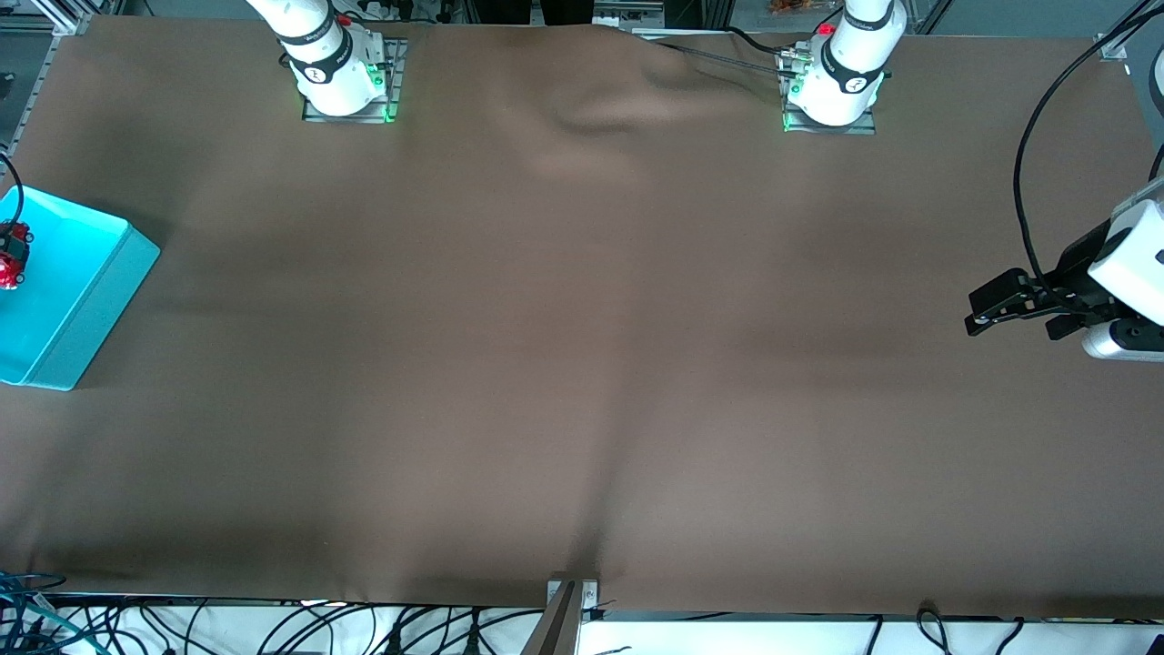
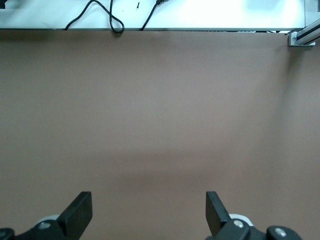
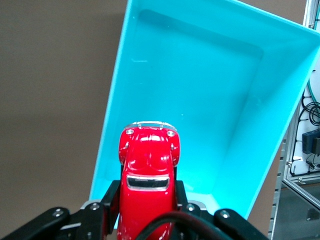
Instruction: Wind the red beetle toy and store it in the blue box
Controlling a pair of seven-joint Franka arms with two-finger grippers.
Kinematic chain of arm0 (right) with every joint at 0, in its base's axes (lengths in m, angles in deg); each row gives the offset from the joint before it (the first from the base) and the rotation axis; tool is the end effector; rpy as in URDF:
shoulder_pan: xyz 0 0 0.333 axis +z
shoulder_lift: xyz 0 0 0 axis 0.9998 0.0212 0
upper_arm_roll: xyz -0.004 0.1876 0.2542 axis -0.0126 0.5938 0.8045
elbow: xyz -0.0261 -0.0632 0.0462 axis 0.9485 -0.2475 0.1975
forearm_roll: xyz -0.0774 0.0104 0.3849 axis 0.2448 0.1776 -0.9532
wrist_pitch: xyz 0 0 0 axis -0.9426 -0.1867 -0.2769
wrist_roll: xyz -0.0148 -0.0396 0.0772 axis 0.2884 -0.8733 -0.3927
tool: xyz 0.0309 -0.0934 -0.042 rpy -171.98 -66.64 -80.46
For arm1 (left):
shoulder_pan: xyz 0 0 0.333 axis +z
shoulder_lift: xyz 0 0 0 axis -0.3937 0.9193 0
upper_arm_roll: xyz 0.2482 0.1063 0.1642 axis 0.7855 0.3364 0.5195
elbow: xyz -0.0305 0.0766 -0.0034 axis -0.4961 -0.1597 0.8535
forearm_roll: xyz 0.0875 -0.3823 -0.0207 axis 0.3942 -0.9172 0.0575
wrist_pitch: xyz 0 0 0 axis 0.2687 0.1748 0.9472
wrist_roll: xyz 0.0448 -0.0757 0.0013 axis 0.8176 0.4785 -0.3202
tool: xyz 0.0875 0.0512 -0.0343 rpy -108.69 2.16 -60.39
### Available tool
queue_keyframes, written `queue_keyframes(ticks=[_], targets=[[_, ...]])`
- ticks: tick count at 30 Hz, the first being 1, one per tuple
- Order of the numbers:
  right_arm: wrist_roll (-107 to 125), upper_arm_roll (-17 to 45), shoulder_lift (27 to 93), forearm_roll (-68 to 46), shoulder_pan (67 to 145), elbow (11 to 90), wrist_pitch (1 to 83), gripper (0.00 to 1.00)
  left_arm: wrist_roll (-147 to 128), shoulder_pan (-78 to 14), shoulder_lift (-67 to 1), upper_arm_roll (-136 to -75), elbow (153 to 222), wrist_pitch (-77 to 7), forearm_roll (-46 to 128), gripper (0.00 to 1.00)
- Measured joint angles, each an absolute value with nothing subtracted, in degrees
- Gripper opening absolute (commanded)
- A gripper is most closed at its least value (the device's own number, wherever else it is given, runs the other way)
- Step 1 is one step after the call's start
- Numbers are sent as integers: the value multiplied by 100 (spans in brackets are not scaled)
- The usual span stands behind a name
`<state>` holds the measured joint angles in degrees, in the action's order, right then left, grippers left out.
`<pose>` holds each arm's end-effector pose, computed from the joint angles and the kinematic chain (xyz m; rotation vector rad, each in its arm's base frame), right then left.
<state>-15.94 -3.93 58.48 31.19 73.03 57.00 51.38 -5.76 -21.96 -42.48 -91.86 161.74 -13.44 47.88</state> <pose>0.4997 -0.3887 0.3349 2.9539 -0.1125 -0.2215 0.6486 -0.0336 0.6010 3.0786 -0.0127 0.1567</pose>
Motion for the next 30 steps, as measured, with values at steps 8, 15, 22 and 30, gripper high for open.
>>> queue_keyframes(ticks=[8, 15, 22, 30], targets=[[-1708, -460, 6095, 2985, 7183, 5625, 5187, 0, -576, -2196, -4248, -9186, 16174, -1344, 4788, 100], [-1864, -487, 6185, 2832, 6992, 5565, 5187, 0, -576, -2196, -4248, -9185, 16174, -1344, 4788, 100], [-1966, -488, 6258, 2714, 6850, 5562, 5189, 0, -576, -2196, -4248, -9186, 16174, -1344, 4788, 100], [-2265, -489, 6455, 2414, 6754, 5560, 5337, 0, -576, -2196, -4248, -9185, 16174, -1344, 4788, 100]])
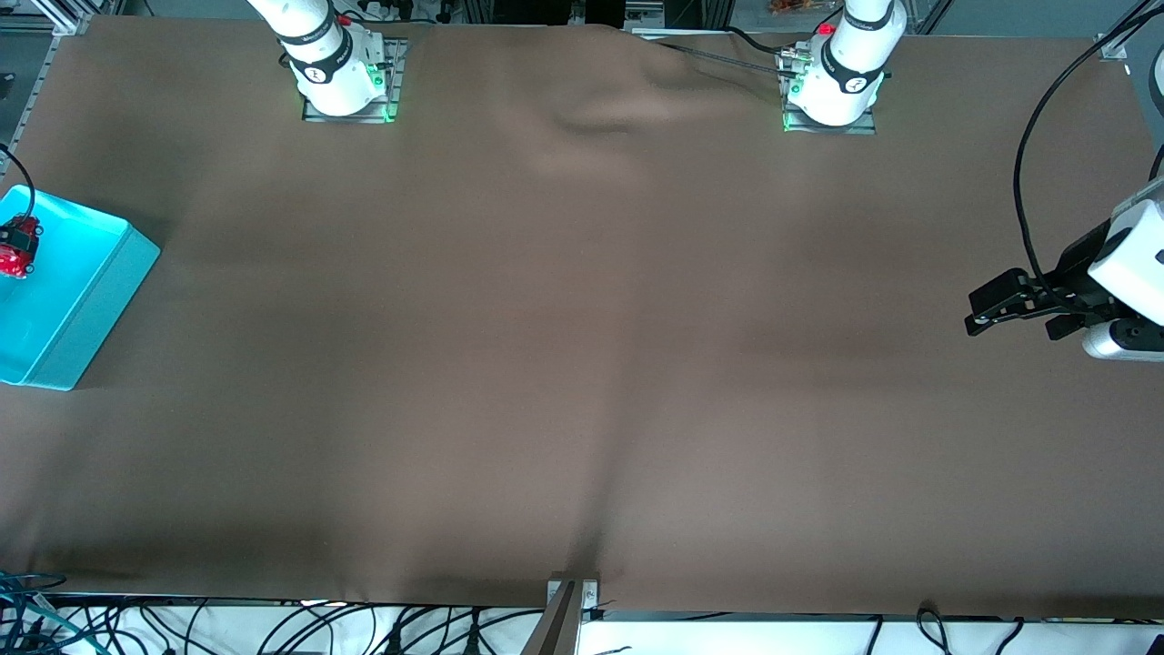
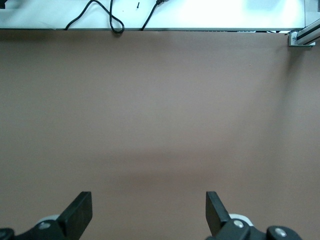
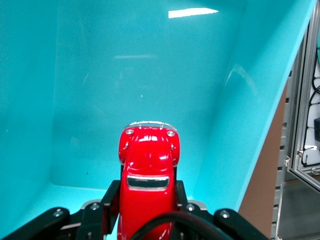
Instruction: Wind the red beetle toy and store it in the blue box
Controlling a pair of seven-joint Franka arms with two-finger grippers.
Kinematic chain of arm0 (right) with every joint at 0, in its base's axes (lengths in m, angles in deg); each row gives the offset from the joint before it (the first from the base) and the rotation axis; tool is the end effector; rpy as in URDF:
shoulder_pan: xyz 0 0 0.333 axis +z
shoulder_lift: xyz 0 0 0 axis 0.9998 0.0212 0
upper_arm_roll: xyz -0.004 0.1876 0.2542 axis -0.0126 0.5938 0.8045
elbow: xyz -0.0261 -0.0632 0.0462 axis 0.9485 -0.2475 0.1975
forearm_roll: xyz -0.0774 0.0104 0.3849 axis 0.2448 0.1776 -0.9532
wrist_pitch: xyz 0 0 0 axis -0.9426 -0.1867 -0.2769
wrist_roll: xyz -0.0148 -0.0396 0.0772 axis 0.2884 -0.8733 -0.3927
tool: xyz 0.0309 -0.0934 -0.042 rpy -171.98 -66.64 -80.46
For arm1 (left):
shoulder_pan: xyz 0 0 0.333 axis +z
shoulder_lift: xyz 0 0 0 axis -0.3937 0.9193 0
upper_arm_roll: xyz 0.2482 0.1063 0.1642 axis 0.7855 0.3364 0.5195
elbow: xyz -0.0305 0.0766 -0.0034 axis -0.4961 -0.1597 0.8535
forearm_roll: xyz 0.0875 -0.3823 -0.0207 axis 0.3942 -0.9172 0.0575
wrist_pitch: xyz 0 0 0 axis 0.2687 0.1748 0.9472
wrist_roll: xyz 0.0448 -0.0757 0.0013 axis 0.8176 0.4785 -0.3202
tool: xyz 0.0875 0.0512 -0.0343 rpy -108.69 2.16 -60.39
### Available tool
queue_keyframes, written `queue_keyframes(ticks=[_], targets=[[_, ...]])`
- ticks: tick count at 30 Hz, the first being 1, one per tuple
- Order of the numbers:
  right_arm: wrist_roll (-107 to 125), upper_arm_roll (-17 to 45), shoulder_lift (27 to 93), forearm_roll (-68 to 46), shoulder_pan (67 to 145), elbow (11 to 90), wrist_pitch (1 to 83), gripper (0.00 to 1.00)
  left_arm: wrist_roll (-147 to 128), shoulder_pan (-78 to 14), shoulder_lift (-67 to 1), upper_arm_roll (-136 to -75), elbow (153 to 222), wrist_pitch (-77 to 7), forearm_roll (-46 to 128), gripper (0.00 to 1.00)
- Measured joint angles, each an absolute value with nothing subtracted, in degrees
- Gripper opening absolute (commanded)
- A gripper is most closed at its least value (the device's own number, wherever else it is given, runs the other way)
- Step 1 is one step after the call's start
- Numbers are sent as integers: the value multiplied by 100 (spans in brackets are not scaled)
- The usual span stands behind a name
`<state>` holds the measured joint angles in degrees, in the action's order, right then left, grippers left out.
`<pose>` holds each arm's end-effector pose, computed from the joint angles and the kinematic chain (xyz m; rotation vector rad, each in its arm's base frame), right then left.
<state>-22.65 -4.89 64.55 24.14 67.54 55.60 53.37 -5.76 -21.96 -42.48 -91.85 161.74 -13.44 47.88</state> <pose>0.4637 -0.4433 0.2865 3.0272 -0.1965 -0.2392 0.6486 -0.0335 0.6010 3.0786 -0.0124 0.1567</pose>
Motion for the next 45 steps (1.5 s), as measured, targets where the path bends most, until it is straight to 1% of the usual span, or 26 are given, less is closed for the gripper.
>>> queue_keyframes(ticks=[5, 24, 25, 27, 31, 33, 35, 37, 39, 41, 43, 45], targets=[[-2347, -488, 6675, 2385, 6694, 5447, 5460, 0, -576, -2196, -4248, -9186, 16174, -1344, 4788, 100], [-2710, -477, 7503, 1961, 6361, 4867, 5487, 0, -576, -2196, -4248, -9186, 16174, -1344, 4788, 100], [-2715, -475, 7525, 1958, 6348, 4854, 5489, 3, -576, -2196, -4248, -9185, 16174, -1344, 4788, 100], [-2720, -473, 7561, 1954, 6330, 4827, 5490, 21, -576, -2196, -4248, -9186, 16174, -1344, 4788, 100], [-2723, -470, 7581, 1944, 6326, 4807, 5490, 49, -576, -2196, -4248, -9185, 16174, -1344, 4788, 100], [-2724, -466, 7581, 1941, 6326, 4801, 5490, 56, -576, -2196, -4248, -9186, 16174, -1344, 4788, 100], [-2724, -463, 7581, 1938, 6326, 4793, 5490, 66, -576, -2196, -4248, -9186, 16174, -1344, 4788, 100], [-2726, -463, 7581, 1930, 6326, 4789, 5490, 71, -576, -2196, -4248, -9186, 16174, -1344, 4788, 100], [-2749, -463, 7581, 1923, 6326, 4782, 5489, 80, -575, -2197, -4248, -9186, 16174, -1344, 4788, 100], [-2767, -463, 7580, 1915, 6326, 4770, 5484, 82, -575, -2197, -4248, -9186, 16174, -1344, 4788, 100], [-2777, -463, 7580, 1909, 6326, 4762, 5479, 86, -576, -2197, -4248, -9186, 16174, -1344, 4788, 100], [-2789, -463, 7580, 1907, 6326, 4758, 5477, 87, -576, -2197, -4248, -9186, 16174, -1344, 4788, 100]])
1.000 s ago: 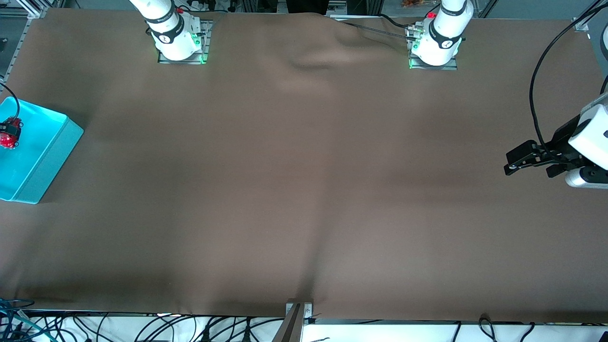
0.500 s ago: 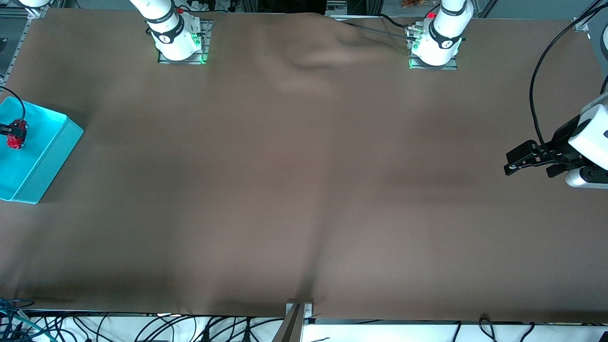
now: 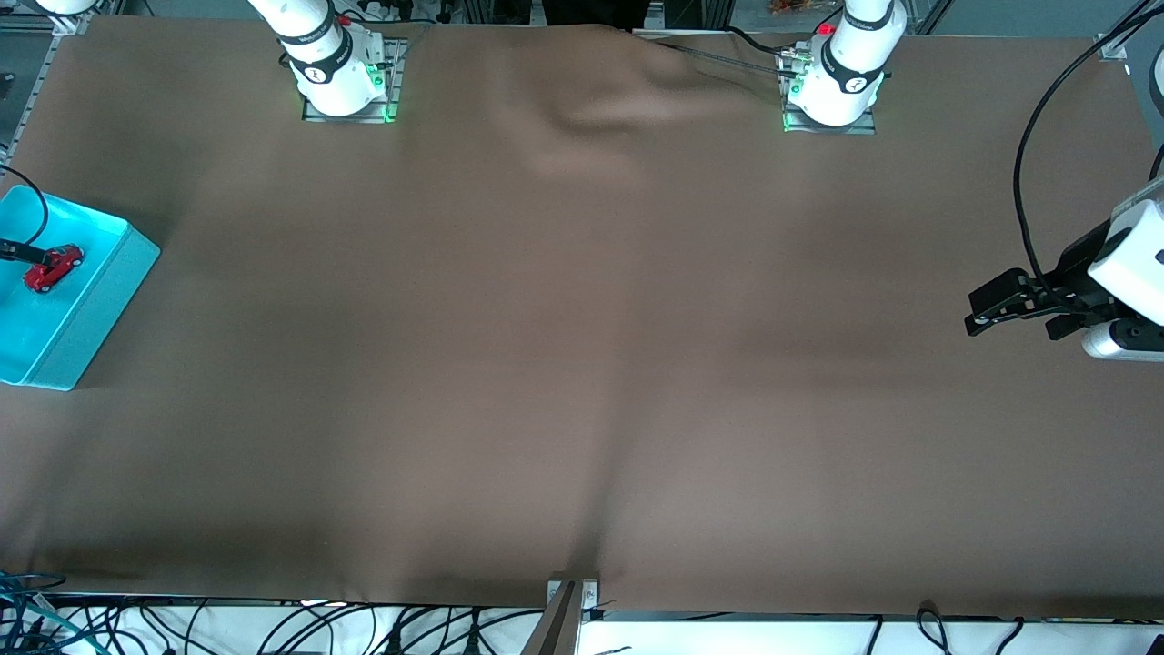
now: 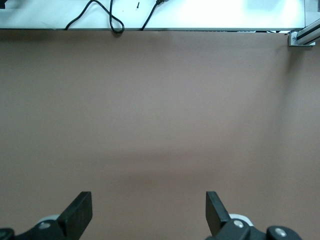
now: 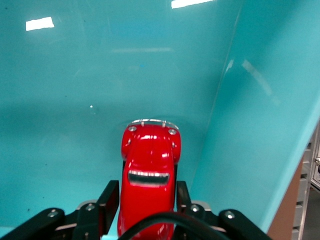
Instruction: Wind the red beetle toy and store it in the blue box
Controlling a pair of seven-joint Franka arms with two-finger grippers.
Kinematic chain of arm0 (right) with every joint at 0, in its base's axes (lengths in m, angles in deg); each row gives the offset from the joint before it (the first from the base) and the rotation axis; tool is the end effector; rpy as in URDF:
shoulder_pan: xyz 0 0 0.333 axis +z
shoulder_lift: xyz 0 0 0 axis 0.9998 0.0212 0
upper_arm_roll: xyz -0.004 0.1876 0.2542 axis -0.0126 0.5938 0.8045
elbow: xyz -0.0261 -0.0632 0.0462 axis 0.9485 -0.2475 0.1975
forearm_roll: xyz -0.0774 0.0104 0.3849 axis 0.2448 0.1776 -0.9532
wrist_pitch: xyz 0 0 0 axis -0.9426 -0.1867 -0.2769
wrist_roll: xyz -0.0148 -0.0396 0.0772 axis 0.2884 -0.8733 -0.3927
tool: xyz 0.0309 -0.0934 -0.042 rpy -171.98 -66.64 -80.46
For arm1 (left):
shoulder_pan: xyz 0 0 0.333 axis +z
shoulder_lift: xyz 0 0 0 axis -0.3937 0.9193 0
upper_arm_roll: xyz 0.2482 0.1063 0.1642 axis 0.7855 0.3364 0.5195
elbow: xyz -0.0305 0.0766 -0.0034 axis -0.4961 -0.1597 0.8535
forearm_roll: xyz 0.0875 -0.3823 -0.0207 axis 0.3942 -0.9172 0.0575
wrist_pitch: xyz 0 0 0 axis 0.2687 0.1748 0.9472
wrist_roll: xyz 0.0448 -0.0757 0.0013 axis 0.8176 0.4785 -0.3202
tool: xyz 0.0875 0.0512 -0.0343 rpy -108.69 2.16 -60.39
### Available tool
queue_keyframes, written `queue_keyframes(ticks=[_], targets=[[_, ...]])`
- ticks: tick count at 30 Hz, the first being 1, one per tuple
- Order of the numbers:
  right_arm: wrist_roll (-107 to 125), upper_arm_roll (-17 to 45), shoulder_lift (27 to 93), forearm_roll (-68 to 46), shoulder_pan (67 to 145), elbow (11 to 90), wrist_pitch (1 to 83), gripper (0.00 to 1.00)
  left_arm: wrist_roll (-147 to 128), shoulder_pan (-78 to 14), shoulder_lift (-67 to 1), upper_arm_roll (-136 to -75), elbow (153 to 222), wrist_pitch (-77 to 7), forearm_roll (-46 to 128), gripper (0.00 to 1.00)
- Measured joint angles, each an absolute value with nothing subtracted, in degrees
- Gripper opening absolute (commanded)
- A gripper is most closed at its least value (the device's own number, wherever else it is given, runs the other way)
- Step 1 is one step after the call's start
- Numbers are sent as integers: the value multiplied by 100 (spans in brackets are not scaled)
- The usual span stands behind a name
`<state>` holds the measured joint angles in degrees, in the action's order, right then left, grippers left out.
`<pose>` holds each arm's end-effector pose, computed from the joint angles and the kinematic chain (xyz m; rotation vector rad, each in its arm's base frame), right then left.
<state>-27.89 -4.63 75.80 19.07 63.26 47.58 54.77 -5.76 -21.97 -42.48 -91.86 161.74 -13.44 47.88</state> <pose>0.4611 -0.4896 0.2251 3.0467 -0.1966 -0.2671 0.6485 -0.0337 0.6010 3.0786 -0.0129 0.1567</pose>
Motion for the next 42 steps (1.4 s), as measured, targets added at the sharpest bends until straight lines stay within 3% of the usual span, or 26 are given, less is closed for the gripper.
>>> queue_keyframes(ticks=[7, 11, 42], targets=[[-2794, -462, 7568, 1902, 6326, 4738, 5431, 89, -575, -2197, -4247, -9186, 16174, -1344, 4788, 100], [-2797, -454, 7546, 1901, 6326, 4701, 5354, 100, -575, -2197, -4245, -9186, 16174, -1344, 4788, 100], [-2828, -219, 6835, 1898, 6338, 4650, 4275, 100, -575, -2198, -4241, -9186, 16203, -1344, 4788, 100]])
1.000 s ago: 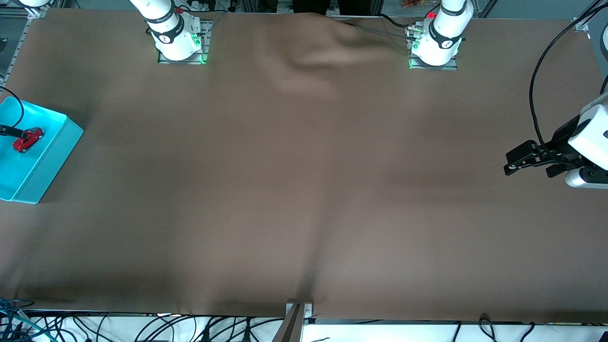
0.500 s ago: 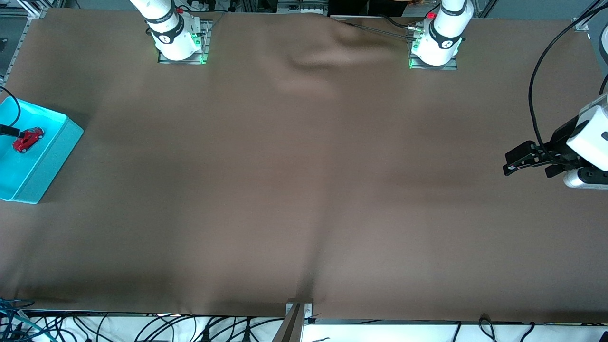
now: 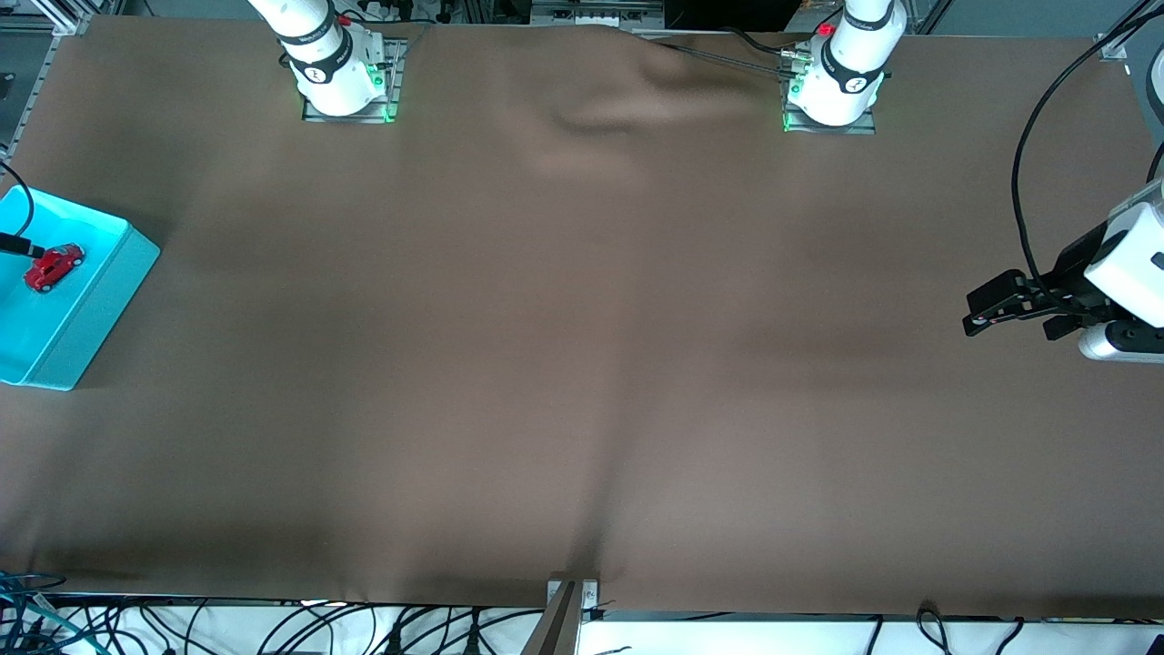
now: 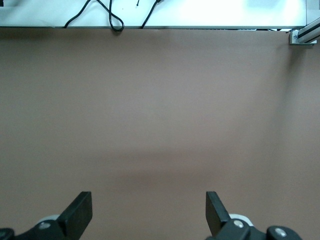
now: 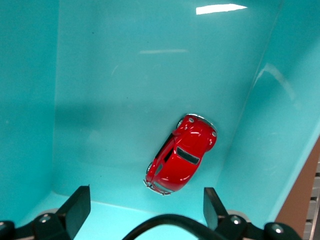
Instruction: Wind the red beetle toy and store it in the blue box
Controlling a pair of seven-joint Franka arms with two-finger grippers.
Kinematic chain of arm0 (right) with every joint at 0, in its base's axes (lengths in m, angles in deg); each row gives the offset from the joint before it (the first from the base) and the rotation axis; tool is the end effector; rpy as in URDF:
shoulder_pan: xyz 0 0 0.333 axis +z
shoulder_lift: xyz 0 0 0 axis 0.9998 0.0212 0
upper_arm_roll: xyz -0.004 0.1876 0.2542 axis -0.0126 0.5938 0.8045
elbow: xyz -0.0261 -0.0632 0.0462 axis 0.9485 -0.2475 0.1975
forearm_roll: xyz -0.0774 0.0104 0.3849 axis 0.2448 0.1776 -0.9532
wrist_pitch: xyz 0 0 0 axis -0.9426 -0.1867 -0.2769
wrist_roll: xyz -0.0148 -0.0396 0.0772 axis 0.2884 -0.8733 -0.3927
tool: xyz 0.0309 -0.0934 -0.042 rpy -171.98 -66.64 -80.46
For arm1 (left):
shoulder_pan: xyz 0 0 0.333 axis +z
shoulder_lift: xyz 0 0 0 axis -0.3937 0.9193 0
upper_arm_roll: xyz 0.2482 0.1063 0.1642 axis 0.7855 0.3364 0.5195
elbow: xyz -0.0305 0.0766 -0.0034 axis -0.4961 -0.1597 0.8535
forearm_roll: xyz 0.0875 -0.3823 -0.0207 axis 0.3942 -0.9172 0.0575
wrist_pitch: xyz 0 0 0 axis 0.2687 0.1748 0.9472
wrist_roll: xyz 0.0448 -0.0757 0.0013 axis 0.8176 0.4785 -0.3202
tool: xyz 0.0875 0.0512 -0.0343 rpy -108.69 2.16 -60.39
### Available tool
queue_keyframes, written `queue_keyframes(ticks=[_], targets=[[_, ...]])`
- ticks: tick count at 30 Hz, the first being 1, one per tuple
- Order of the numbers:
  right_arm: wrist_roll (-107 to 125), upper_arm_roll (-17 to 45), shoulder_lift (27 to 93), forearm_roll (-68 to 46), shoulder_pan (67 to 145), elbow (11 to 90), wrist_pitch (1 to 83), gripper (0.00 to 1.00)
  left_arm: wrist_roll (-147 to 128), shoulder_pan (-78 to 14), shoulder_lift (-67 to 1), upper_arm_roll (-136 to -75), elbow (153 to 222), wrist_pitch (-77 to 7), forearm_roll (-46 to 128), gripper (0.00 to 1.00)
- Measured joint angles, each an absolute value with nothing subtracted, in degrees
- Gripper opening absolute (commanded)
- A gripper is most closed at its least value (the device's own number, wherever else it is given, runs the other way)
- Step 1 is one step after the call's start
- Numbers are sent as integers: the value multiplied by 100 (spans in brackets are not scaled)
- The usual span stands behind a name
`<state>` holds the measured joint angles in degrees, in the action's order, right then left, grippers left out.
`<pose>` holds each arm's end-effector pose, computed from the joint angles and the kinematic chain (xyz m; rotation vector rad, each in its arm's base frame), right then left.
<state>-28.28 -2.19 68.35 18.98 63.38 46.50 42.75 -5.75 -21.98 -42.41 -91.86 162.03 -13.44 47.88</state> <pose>0.4756 -0.4607 0.2932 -3.0933 0.1574 0.2740 0.6488 -0.0339 0.5978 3.0793 -0.0134 0.1471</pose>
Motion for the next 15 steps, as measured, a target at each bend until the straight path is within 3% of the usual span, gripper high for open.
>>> queue_keyframes(ticks=[15], targets=[[-2871, 22, 6610, 2072, 6340, 3861, 3601, 100, -575, -2204, -4241, -9253, 16203, -1344, 4788, 100]])
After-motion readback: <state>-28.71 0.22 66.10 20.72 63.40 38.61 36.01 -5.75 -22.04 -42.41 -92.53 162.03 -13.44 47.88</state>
